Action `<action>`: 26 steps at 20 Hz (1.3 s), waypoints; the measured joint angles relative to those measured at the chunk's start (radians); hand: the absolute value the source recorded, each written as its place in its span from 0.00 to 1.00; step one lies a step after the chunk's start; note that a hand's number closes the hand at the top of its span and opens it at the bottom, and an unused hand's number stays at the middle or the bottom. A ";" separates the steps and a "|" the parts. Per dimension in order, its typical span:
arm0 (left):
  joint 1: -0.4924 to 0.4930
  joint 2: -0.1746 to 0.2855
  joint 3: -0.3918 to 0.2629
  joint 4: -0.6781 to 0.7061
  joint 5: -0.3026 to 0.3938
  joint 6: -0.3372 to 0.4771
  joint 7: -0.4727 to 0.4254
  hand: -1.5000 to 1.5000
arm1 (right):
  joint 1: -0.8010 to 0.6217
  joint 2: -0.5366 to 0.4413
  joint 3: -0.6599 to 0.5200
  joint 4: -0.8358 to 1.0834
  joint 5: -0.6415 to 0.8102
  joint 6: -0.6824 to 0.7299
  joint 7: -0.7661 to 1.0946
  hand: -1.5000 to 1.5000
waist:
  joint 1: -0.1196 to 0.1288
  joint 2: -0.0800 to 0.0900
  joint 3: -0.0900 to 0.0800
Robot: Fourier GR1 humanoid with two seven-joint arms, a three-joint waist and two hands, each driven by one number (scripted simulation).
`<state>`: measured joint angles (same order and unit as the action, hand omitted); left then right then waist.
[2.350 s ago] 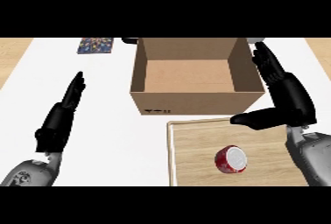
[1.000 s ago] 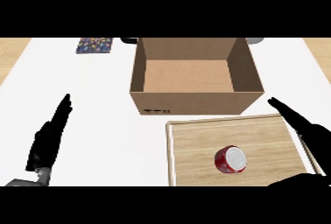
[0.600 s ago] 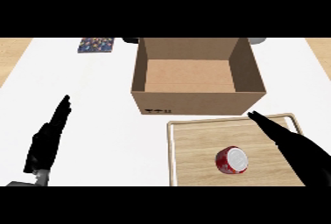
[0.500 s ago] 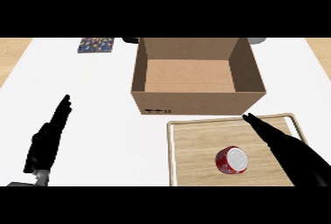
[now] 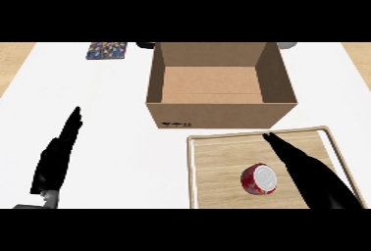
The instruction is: Pick the can from the tray and place it in the cardboard box
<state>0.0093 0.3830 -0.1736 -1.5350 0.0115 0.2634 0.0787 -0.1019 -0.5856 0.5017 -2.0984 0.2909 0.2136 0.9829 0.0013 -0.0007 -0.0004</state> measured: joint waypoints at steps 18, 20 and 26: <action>0.009 -0.066 0.106 -0.018 -0.075 -0.097 0.014 0.50 | 0.065 0.188 -0.040 0.088 0.190 0.098 -0.067 0.00 | -0.001 0.000 0.000; 0.016 -0.061 0.131 -0.022 -0.067 -0.126 0.011 0.50 | 0.080 0.204 -0.047 0.086 0.212 0.106 -0.080 0.00 | -0.001 0.000 0.000; 0.002 -0.102 0.140 -0.012 -0.110 -0.134 0.016 0.50 | 0.100 0.253 -0.065 0.118 0.258 0.131 -0.116 0.00 | -0.001 0.000 0.000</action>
<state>0.0110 0.2809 -0.0338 -1.5473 -0.0980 0.1297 0.0946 -0.0023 -0.3330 0.4363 -1.9800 0.5487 0.3443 0.8664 0.0001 -0.0006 0.0000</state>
